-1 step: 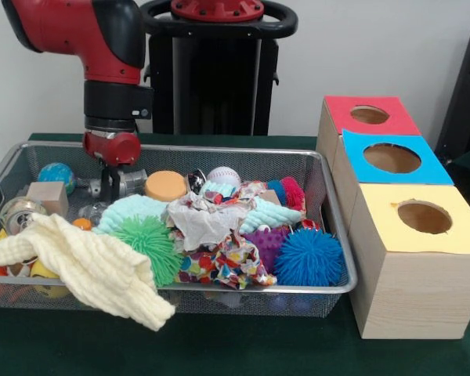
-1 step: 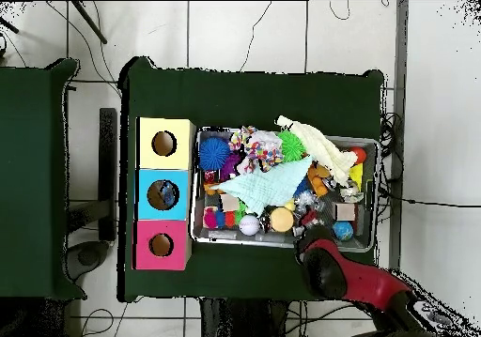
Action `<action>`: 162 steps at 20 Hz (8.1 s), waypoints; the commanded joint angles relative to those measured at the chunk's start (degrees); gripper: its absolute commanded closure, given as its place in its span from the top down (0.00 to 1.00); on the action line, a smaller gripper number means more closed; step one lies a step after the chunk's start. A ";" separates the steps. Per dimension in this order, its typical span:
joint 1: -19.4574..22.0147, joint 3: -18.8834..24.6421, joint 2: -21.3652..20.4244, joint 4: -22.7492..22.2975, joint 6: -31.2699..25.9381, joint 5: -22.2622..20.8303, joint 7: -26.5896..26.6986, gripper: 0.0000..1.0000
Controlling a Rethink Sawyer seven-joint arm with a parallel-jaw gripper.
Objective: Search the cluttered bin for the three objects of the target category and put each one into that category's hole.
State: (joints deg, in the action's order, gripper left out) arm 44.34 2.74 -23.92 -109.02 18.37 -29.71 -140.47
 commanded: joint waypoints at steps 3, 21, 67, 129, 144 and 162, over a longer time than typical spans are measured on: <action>-0.65 4.14 2.14 3.75 2.94 1.34 -6.11 0.00; -1.32 4.22 -7.16 -1.18 -3.32 2.10 -5.77 0.00; -1.61 5.30 1.38 4.26 2.59 1.68 -5.51 1.00; -5.34 0.29 -3.15 2.74 4.45 3.52 -4.60 0.00; -5.81 0.20 -6.14 0.79 1.83 3.75 -5.43 0.00; -6.93 -0.88 -10.26 -2.82 -0.20 4.66 -6.49 0.00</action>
State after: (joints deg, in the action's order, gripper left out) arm 38.51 0.94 -32.43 -108.97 23.29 -27.89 -140.47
